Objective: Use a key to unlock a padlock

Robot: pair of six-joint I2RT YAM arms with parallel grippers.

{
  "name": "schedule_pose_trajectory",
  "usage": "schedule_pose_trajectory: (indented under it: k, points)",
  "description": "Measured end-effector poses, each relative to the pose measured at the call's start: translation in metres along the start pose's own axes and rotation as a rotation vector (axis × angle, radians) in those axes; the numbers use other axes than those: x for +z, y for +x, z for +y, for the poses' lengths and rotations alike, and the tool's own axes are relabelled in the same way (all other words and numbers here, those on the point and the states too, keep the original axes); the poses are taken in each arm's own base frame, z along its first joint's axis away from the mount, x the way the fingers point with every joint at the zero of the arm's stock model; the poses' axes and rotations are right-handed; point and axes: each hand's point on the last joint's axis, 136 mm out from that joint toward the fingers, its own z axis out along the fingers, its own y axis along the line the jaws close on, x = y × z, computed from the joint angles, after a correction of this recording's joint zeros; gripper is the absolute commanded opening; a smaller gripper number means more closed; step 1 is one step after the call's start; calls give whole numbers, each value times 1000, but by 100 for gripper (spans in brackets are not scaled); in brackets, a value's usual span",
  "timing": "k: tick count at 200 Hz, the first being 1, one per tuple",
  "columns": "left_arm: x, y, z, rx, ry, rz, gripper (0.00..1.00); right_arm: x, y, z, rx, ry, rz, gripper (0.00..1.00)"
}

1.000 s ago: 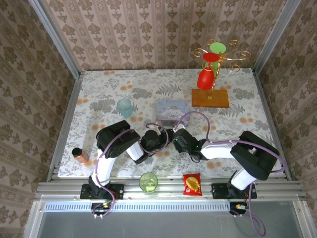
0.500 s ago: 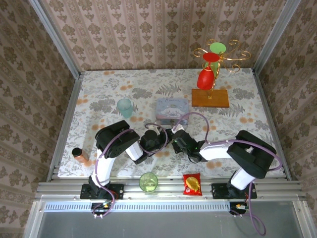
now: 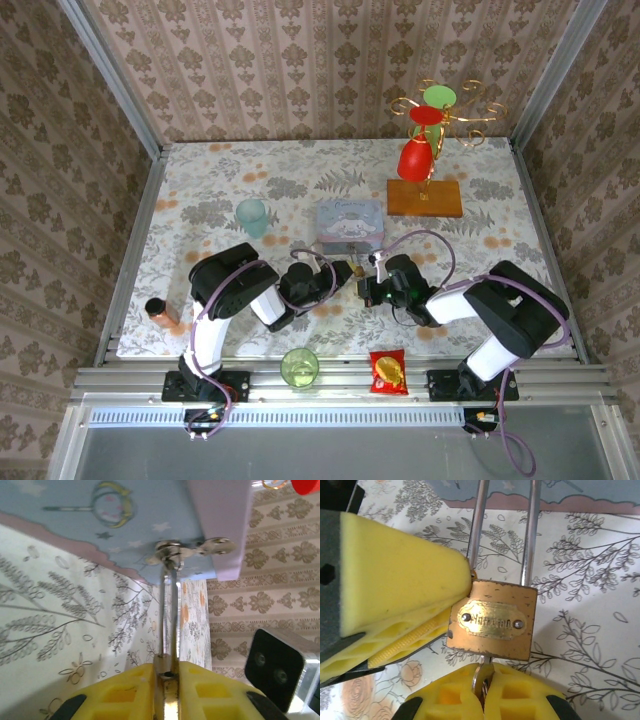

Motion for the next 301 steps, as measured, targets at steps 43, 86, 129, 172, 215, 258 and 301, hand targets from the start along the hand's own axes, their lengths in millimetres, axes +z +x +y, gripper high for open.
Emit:
schedule_pose_trajectory:
  k: [43, 86, 129, 172, 215, 258, 301]
  points:
    - [0, 1, -1, 47, 3, 4, 7, -3, 0, 1, 85, -70, -18, 3]
    - [-1, 0, -1, 101, -19, 18, 17, -4, 1, 4, 135, -124, -15, 3]
    - [-5, -7, 3, 142, -69, 14, 23, -5, 1, 6, 141, -138, -12, 2]
    - [-2, -23, 20, 164, -157, -3, 19, -13, -3, 10, 151, -180, -23, 2]
    - [-1, -26, 22, 174, -174, -7, 15, -15, -2, 7, 165, -183, -18, 6]
    - [-19, -34, 20, 238, -261, -42, 22, -17, 1, -6, 233, -124, 17, 24]
    - [-22, -34, 15, 268, -276, -48, 22, -22, -2, -18, 290, -52, 28, 28]
